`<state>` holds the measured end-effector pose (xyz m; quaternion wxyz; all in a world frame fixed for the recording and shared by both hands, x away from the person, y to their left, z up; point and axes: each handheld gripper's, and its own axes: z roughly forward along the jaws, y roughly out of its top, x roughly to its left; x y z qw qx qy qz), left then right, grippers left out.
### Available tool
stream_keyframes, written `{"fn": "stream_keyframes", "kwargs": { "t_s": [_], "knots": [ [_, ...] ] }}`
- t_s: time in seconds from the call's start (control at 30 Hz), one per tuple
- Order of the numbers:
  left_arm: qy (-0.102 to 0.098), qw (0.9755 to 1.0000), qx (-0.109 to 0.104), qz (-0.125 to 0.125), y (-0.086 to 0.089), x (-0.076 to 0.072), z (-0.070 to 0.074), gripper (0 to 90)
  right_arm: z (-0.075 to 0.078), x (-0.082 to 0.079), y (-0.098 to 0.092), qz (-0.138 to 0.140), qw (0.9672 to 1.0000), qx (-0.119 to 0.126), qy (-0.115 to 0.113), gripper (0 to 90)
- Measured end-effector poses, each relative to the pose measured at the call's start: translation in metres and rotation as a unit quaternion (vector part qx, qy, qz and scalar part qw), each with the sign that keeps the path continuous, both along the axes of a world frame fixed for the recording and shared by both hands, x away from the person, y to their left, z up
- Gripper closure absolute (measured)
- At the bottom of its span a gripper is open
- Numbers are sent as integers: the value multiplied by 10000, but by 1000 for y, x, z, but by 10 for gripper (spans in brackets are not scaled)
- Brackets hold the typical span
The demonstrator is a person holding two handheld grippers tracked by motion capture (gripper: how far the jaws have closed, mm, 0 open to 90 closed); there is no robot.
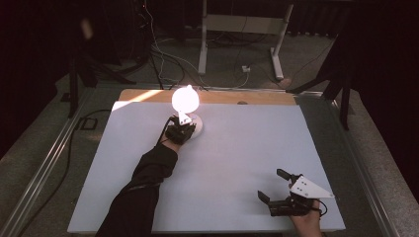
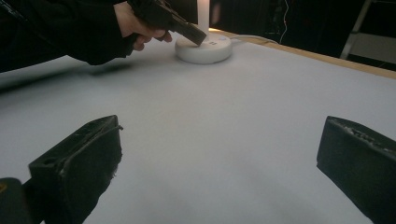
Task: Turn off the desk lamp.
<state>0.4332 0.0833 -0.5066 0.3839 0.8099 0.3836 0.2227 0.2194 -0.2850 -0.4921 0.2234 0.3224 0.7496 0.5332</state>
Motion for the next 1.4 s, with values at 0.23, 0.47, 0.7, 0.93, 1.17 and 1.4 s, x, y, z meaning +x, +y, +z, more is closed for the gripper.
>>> {"fn": "stream_keyframes", "kwargs": {
  "t_s": [0.23, 0.47, 0.7, 0.93, 1.17, 1.4],
  "knots": [
    [-49, 9999, 113, 4, -1, 0, -1, 900, 0, 0, 0, 0, 10000, -9, -6, 0],
    [-65, 9997, 233, -3, -2, -1, 0, 900, 0, 0, 1, 16, 10000, -17, 25, 0],
    [-102, 9994, 317, -71, -7, -1, 6, 900, 0, 0, 0, -2, 10000, 8, 25, 0],
    [-177, 9996, 227, -78, -9, 0, 19, 900, 0, 0, 0, 0, 10000, 12, 18, 0],
    [-194, 9997, 179, -9, -8, 1, 16, 900, 0, 0, 0, 7, 10000, 13, 19, 0],
    [-180, 9996, 222, -37, -9, 1, 11, 900, 0, 0, 0, 12, 10000, 21, 38, 0]
  ]
}}
